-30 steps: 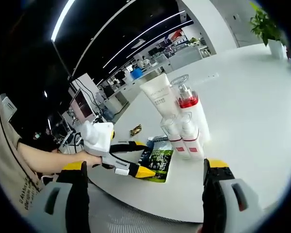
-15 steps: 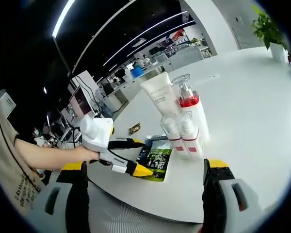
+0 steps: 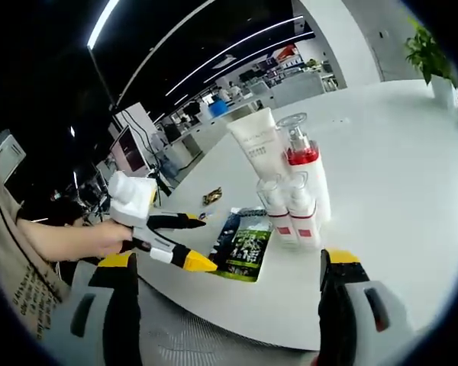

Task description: Arrange the skincare products in the storage area until every visible bottle or jar stands upright without overlapping.

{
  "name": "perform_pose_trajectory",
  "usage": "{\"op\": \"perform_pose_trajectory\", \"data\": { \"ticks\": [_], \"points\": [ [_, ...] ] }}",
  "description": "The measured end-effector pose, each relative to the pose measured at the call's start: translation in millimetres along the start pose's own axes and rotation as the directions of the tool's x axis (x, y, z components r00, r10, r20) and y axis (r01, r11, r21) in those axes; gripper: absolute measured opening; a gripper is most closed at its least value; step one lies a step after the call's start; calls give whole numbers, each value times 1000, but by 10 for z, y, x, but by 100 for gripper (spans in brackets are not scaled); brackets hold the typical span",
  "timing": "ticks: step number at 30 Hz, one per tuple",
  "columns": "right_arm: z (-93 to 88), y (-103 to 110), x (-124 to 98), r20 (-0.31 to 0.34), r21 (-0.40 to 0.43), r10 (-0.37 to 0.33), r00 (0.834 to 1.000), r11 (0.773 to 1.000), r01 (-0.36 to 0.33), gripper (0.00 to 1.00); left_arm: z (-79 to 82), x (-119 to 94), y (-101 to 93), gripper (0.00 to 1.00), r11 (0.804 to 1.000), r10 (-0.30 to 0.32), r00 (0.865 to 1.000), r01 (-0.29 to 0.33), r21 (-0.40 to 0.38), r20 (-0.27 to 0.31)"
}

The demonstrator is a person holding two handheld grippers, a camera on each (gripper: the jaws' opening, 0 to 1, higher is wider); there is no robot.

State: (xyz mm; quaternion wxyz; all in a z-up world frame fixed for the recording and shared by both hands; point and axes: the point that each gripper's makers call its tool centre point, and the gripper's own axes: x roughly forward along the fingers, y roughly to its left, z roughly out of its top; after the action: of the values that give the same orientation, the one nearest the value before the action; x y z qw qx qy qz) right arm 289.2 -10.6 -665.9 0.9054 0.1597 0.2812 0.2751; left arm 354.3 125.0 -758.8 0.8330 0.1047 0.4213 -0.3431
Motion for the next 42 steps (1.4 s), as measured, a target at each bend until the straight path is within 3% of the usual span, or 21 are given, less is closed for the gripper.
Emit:
{"op": "perform_pose_trajectory", "data": {
  "ticks": [9,17,20,23,33,42],
  "points": [
    [-31,8,-4,-13,-21,-2,1000,1000,2,100,-121,-252,99,88,996,23,999,-21,-81,24],
    [-51,3,-7,-22,-27,-9,1000,1000,8,100,-145,-510,128,91,988,36,996,-22,-156,86],
    [-47,1,-7,-20,-19,-9,1000,1000,9,100,-123,-632,86,94,983,13,990,13,-181,139],
    [-39,-9,-9,-16,-18,-14,1000,1000,14,100,-140,-753,119,97,982,34,985,-2,-189,168],
    [-43,-18,-7,-18,-27,-23,1000,999,23,100,-301,-1032,277,97,956,83,972,-15,-292,219],
    [-31,-59,-18,-10,-17,-41,999,999,41,100,-392,-1225,284,97,944,126,963,-43,-327,238]
  ]
}}
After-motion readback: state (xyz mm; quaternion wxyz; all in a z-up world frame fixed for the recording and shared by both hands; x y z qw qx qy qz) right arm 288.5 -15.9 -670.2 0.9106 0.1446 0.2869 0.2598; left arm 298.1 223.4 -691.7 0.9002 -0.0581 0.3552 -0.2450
